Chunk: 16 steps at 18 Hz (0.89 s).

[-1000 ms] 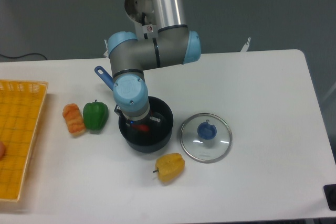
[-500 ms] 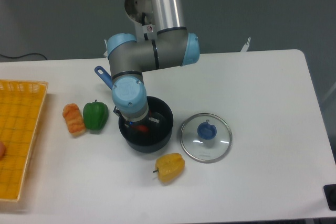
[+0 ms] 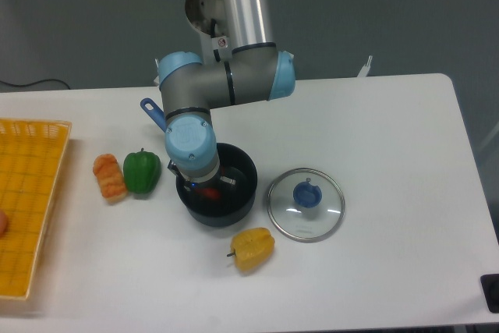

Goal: Place the red pepper in the pot

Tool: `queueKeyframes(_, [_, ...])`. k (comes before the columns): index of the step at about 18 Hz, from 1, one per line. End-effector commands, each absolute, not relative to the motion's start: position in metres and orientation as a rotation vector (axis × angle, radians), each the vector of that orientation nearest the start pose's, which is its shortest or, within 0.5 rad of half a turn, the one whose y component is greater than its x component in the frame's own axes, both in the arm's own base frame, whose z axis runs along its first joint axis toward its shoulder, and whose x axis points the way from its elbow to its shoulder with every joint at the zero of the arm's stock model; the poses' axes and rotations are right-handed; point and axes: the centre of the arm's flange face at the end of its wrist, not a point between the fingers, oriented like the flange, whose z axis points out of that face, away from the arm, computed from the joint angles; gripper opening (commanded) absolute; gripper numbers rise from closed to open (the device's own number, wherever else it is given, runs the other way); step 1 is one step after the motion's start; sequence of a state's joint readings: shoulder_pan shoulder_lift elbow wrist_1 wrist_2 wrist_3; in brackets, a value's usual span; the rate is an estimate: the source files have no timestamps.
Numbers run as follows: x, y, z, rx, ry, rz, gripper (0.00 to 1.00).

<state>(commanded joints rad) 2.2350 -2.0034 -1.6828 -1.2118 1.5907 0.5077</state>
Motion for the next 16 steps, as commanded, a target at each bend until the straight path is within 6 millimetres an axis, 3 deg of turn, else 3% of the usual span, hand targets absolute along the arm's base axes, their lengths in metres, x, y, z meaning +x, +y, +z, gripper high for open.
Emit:
queueKeyframes(6, [-0.263,0.548,0.234,-3.288,-0.250,-0.132,0.82])
queueKeyframes(8, [-0.266,0.551,0.242,-3.273,-0.246,-0.117,1.00])
queueKeyframes(16, [-0.287,0.557,0.284,-3.176,-0.265,0.015,1.00])
